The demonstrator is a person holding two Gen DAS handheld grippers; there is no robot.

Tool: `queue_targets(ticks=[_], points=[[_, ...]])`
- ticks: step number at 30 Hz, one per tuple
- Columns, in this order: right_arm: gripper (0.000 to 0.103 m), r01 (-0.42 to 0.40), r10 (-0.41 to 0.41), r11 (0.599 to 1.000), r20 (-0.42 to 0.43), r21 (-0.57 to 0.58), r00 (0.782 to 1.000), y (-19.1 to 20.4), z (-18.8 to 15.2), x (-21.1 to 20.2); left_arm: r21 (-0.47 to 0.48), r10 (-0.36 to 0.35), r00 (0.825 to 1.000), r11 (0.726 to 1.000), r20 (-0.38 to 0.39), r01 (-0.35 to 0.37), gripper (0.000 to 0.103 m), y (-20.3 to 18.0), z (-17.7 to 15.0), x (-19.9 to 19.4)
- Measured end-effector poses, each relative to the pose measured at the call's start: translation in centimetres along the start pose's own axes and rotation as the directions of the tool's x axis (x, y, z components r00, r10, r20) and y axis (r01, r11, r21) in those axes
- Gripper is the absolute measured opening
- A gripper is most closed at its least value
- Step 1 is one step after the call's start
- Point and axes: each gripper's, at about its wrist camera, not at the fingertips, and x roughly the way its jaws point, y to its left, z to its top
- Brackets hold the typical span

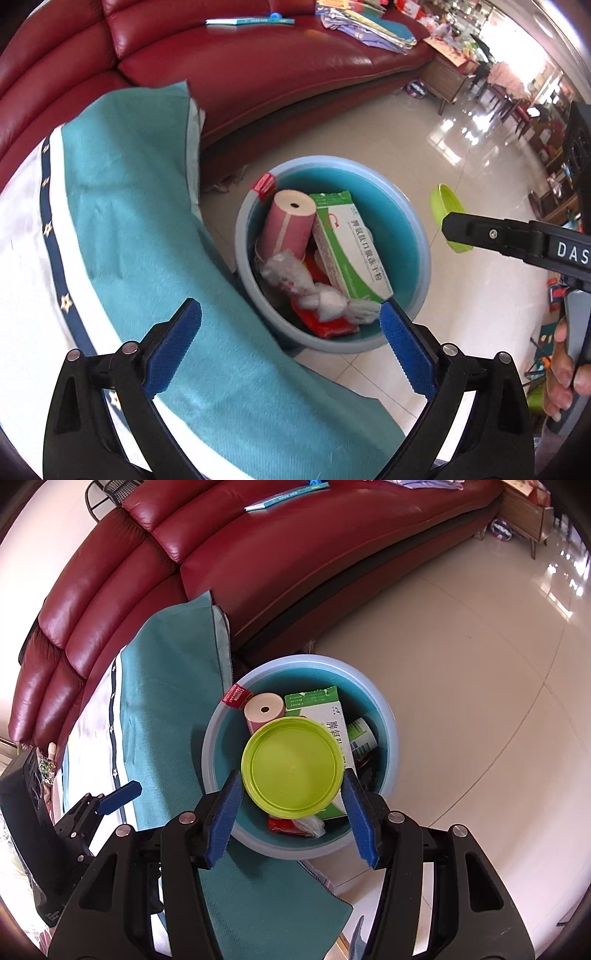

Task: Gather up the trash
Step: 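Open the left tool to drop the bag while the right tool drops the lid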

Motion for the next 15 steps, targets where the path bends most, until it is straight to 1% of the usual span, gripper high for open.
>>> queue_targets(ticks=[4, 10, 11, 12, 13, 15], points=[[0.053, -0.001, 0.001, 1.0, -0.006, -0.021, 1.0, 1.4, -0.1, 0.2, -0.017, 0.043, 0.999, 0.999, 0.026, -0.042, 0.097, 1.3, -1.5, -1.5], [0.053, 0.003, -0.004, 0.999, -0.017, -0.053, 1.0, 3.5, -0.3, 0.7, -0.059, 0.055, 0.998, 0.997, 0.025, -0.053, 0.097, 3.0, -2.6, -2.3], [0.058, 0.002, -0.003, 0.999, -0.023, -0.053, 1.0, 3.7, -0.3, 0.9, -0.066, 0.056, 0.998, 0.996, 0.022, -0.055, 0.097, 3.2, -2.8, -2.3], [0.066, 0.0, -0.001, 0.999, -0.031, -0.047, 1.0, 3.9, -0.3, 1.0, -0.074, 0.056, 0.998, 0.996, 0.018, -0.054, 0.097, 3.5, -2.9, -2.3], [0.079, -0.003, 0.002, 0.999, -0.031, -0.039, 1.0, 4.0, -0.4, 0.9, -0.083, 0.053, 0.998, 0.995, 0.014, -0.052, 0.097, 3.8, -3.0, -2.4], [0.08, 0.005, -0.006, 0.999, -0.03, -0.036, 1.0, 4.3, -0.5, 0.9, -0.095, 0.047, 0.999, 0.994, 0.017, -0.045, 0.097, 4.2, -3.2, -2.6]])
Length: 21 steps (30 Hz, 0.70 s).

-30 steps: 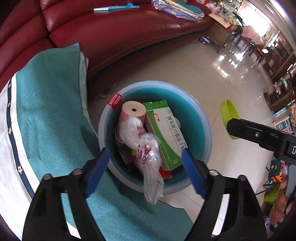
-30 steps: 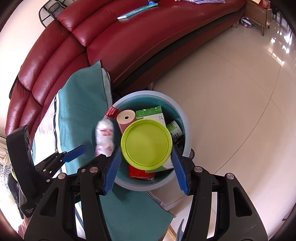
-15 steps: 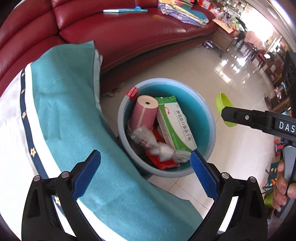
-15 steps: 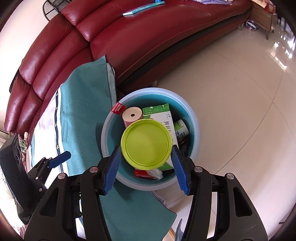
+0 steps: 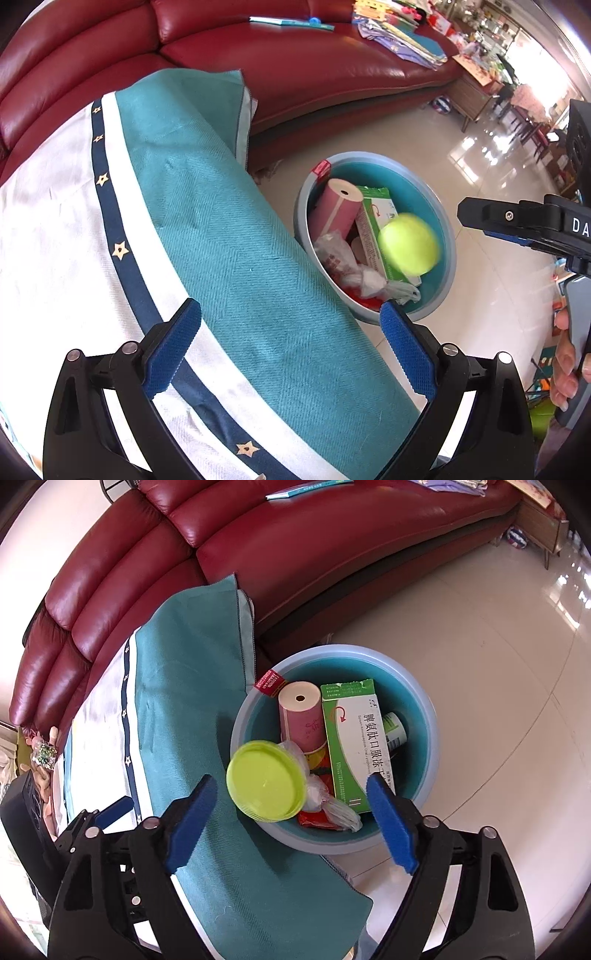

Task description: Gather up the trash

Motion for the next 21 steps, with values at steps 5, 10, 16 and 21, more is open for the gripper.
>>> queue_targets(ticks=[5, 10, 16, 21], points=[[0.087, 0.025, -0.025, 1.0, -0.008, 0.004, 1.0, 0.2, -0.8, -0.4, -0.016, -0.006, 1.0, 1.0, 0.013, 0.006, 0.097, 0.6, -0.7, -0.8], [0.089, 0.068, -0.067, 0.997, 0.025, -0.032, 0.997, 0.5, -2.3, -1.9, -0.015, 0.004, 0.999, 1.0, 0.04, -0.004, 0.099, 0.8, -1.5, -2.5], [0.091, 0.114, -0.109, 0.991, 0.077, -0.069, 0.991, 0.8, -4.3, -4.0, -0.015, 0.016, 0.996, 1.0, 0.085, -0.015, 0.099, 0.6, -2.7, -5.0], [0.096, 0.139, -0.127, 0.984, 0.112, -0.109, 0.986, 1.5, -6.1, -5.8, -0.028, 0.028, 0.993, 0.999, 0.118, -0.025, 0.099, 0.4, -3.9, -7.1]])
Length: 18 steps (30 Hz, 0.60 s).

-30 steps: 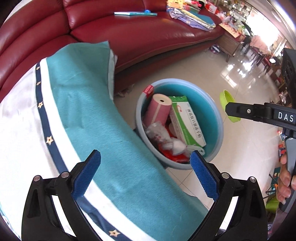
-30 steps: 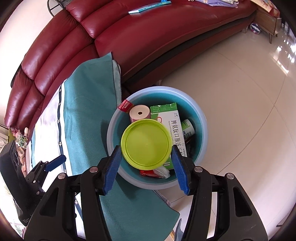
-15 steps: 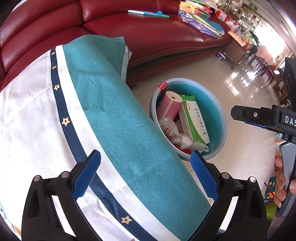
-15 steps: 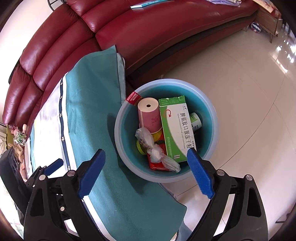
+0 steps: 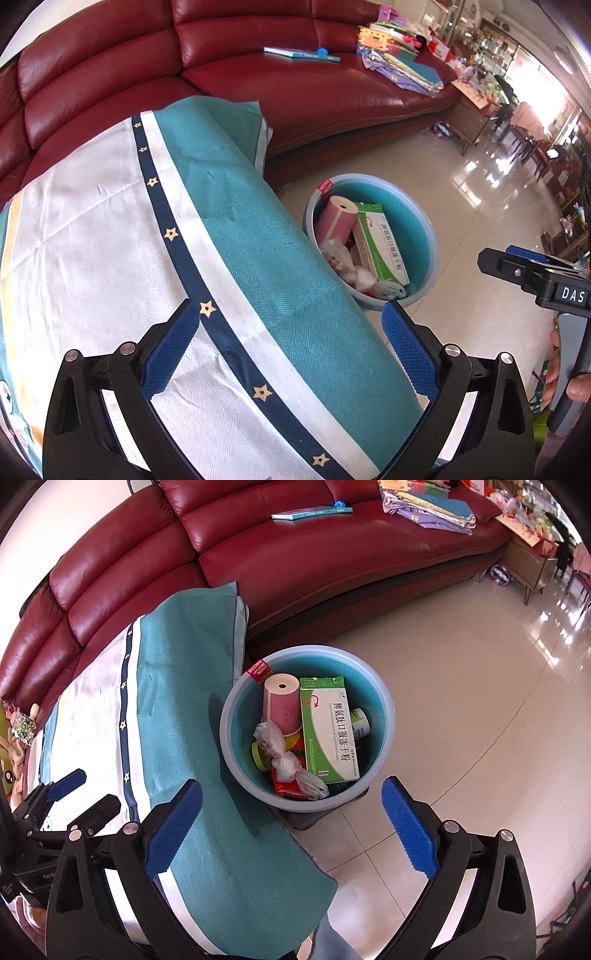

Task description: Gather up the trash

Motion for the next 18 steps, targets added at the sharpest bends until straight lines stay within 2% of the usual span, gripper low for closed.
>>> queue_targets(ticks=[7, 18], points=[[0.096, 0.055, -0.053, 0.997, 0.041, -0.057, 0.998, 1.0, -2.6, -2.7, -0.029, 0.014, 0.999, 1.0, 0.039, -0.013, 0.099, 0.2, -2.0, -2.8], [0.096, 0.06, -0.056, 0.996, 0.055, -0.073, 0.997, 0.7, -6.0, -4.6, -0.036, 0.025, 0.998, 0.999, 0.052, -0.023, 0.099, -0.9, -5.4, -4.8]])
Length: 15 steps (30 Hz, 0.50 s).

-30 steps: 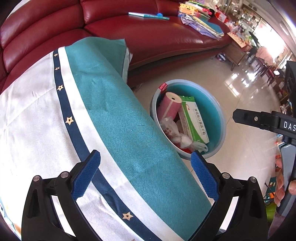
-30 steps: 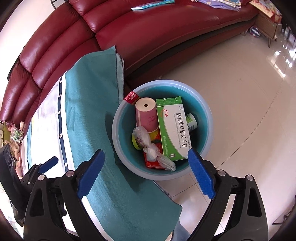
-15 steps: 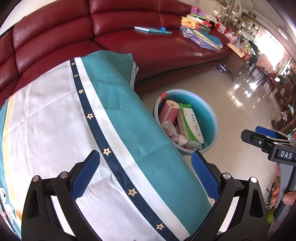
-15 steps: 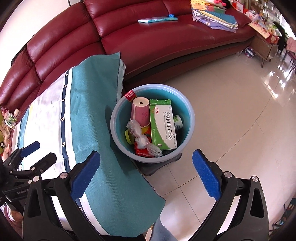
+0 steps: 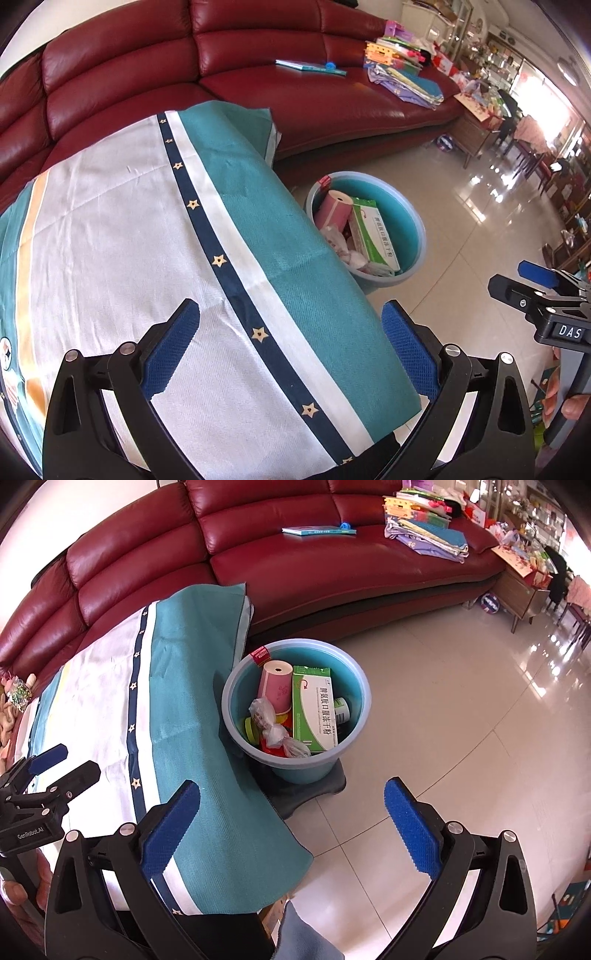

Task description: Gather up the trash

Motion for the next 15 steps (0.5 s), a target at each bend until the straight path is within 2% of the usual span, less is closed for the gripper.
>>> queue_targets(ticks=[15], points=[[0.096, -0.041, 0.041, 0.999, 0.003, 0.001, 0.999, 0.1, -1.3, -0.1, -0.003, 0.032, 0.999, 0.999, -0.002, -0.032, 0.099, -0.1, -1.1, -0.6]])
